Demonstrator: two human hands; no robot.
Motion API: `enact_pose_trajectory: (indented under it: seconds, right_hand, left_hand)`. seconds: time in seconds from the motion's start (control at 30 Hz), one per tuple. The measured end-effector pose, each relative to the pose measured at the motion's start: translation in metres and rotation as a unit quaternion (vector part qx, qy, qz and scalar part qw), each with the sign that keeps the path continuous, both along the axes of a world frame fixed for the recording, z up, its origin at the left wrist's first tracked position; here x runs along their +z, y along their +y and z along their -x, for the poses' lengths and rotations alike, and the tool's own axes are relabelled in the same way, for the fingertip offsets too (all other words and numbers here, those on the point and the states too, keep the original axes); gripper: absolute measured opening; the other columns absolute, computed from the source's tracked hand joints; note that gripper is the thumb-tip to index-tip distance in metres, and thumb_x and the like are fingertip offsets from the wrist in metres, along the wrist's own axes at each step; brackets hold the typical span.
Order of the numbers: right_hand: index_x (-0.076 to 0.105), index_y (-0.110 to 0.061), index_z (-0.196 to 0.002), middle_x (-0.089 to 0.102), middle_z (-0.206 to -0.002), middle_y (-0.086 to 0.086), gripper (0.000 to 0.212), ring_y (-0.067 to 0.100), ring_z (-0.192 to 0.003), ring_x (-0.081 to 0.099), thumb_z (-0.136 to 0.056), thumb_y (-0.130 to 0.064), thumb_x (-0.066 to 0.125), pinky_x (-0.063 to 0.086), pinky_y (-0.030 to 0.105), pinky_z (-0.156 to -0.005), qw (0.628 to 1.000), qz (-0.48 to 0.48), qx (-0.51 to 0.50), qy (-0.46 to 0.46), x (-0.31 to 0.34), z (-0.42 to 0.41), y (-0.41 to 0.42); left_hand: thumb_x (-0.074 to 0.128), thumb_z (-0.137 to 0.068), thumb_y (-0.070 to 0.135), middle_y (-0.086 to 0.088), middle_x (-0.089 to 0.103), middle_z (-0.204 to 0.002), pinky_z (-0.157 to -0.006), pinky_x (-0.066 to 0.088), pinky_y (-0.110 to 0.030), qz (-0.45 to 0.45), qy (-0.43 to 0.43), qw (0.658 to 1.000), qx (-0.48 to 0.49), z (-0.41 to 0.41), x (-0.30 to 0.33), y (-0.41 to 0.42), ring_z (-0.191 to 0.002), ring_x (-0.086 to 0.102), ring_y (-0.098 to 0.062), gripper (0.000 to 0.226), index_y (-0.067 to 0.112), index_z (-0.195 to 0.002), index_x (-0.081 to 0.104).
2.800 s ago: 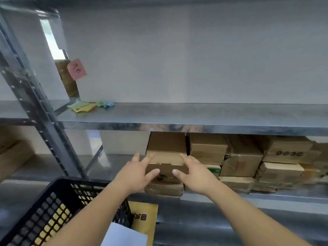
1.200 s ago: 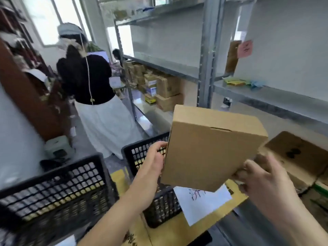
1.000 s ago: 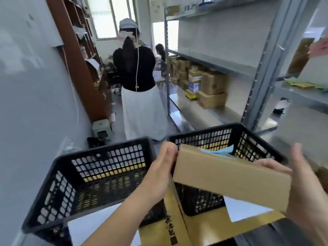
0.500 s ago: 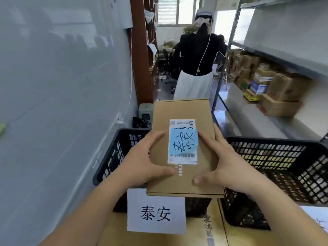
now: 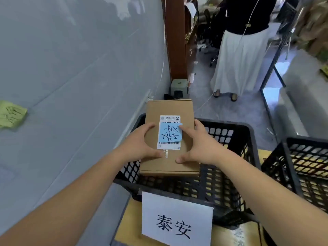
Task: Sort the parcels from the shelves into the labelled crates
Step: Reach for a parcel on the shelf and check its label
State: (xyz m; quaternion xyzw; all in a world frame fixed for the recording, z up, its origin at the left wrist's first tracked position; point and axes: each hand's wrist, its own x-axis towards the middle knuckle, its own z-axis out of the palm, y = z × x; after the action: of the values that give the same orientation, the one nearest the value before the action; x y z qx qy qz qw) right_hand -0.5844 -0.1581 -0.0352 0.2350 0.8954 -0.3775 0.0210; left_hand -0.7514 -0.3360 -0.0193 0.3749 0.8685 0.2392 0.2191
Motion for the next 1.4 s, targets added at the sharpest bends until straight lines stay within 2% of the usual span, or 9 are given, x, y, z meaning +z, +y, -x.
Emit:
enact_pose_trajectory:
  seconds: [0.1, 0.23, 0.47, 0.57, 0.73, 0.9, 1.07, 1.23, 1.4]
  right_hand:
    - [0.018, -0.038, -0.160, -0.020, -0.166, -0.013, 0.130, 0.022, -0.154, 0.018, -0.056, -0.054, 0.094, 0.025, 0.040, -0.125, 1.000, 0.007, 0.010, -0.020, -0.030, 0.013, -0.002]
    - [0.019, -0.040, -0.159, -0.031, -0.160, -0.019, 0.124, 0.025, -0.153, 0.018, -0.061, -0.052, 0.093, 0.029, 0.041, -0.123, 0.999, -0.011, 0.025, -0.041, -0.061, 0.026, -0.015]
    - [0.007, -0.043, -0.159, -0.038, -0.160, -0.011, 0.126, 0.029, -0.154, 0.016, -0.065, -0.049, 0.092, 0.029, 0.042, -0.123, 0.994, 0.003, -0.007, -0.109, -0.102, 0.034, -0.048]
    - [0.004, -0.043, -0.160, -0.037, -0.162, -0.003, 0.130, 0.031, -0.154, 0.020, -0.064, -0.045, 0.094, 0.026, 0.037, -0.124, 0.987, 0.035, -0.009, -0.158, -0.118, 0.051, -0.049]
    - [-0.001, -0.034, -0.162, -0.036, -0.162, -0.004, 0.137, 0.031, -0.151, 0.027, -0.064, -0.043, 0.094, 0.029, 0.038, -0.123, 0.978, 0.037, 0.040, -0.199, -0.154, 0.083, -0.064]
    - [-0.011, -0.031, -0.161, -0.038, -0.160, -0.007, 0.143, 0.034, -0.148, 0.029, -0.064, -0.041, 0.094, 0.031, 0.040, -0.122, 0.970, 0.030, 0.090, -0.224, -0.187, 0.090, -0.070]
    - [-0.011, -0.028, -0.161, -0.037, -0.160, -0.009, 0.139, 0.039, -0.148, 0.023, -0.069, -0.037, 0.092, 0.031, 0.042, -0.122, 0.970, 0.001, 0.105, -0.220, -0.210, 0.097, -0.059]
    - [-0.012, -0.033, -0.161, -0.036, -0.161, -0.003, 0.134, 0.045, -0.145, 0.023, -0.072, -0.034, 0.089, 0.032, 0.046, -0.121, 0.968, -0.010, 0.118, -0.220, -0.225, 0.107, -0.059]
    - [-0.005, -0.034, -0.162, -0.028, -0.166, -0.004, 0.126, 0.038, -0.145, 0.032, -0.076, -0.043, 0.086, 0.033, 0.044, -0.121, 0.960, -0.022, 0.155, -0.234, -0.204, 0.102, -0.045]
  left_hand:
    - [0.094, -0.053, 0.052, 0.012, 0.030, -0.155, -0.108, 0.039, -0.032, 0.034, 0.007, 0.999, -0.008, 0.010, -0.029, 0.000, -0.129, 0.039, -0.008, 0.123, 0.034, -0.155, 0.028]
    - [0.094, -0.046, 0.057, 0.010, 0.010, -0.161, -0.115, 0.038, -0.040, 0.084, -0.020, 0.996, -0.004, 0.019, -0.061, -0.002, -0.142, 0.033, -0.019, 0.130, 0.037, -0.154, 0.024]
    - [0.094, -0.056, 0.043, 0.011, 0.000, -0.161, -0.106, 0.044, -0.034, 0.126, -0.026, 0.990, -0.056, 0.024, -0.095, -0.022, -0.133, 0.043, -0.017, 0.117, 0.039, -0.150, 0.024]
    - [0.094, -0.052, 0.047, -0.003, -0.003, -0.163, -0.104, 0.047, -0.042, 0.191, -0.006, 0.979, -0.071, 0.034, -0.120, -0.015, -0.128, 0.049, -0.030, 0.121, 0.038, -0.149, 0.022]
    - [0.096, -0.053, 0.043, -0.016, -0.004, -0.161, -0.108, 0.044, -0.051, 0.278, 0.007, 0.958, -0.074, 0.054, -0.153, 0.000, -0.134, 0.038, -0.043, 0.136, 0.033, -0.155, 0.007]
    - [0.095, -0.059, 0.030, -0.013, 0.010, -0.157, -0.105, 0.048, -0.049, 0.292, -0.002, 0.949, -0.114, 0.064, -0.178, 0.008, -0.131, 0.040, -0.039, 0.132, 0.033, -0.157, 0.005]
    - [0.088, -0.067, 0.025, -0.006, -0.017, -0.161, -0.107, 0.047, -0.049, 0.334, 0.008, 0.935, -0.121, 0.072, -0.203, 0.013, -0.139, 0.028, -0.041, 0.123, 0.034, -0.158, 0.005]
    - [0.079, -0.077, 0.039, -0.024, -0.013, -0.163, -0.102, 0.050, -0.045, 0.403, 0.085, 0.901, -0.137, 0.067, -0.218, 0.029, -0.135, 0.040, -0.047, 0.118, 0.027, -0.160, -0.004]
    - [0.072, -0.078, 0.054, -0.018, 0.027, -0.154, -0.084, 0.050, -0.040, 0.431, 0.159, 0.872, -0.169, 0.066, -0.211, 0.025, -0.122, 0.051, -0.036, 0.112, 0.027, -0.160, 0.001]
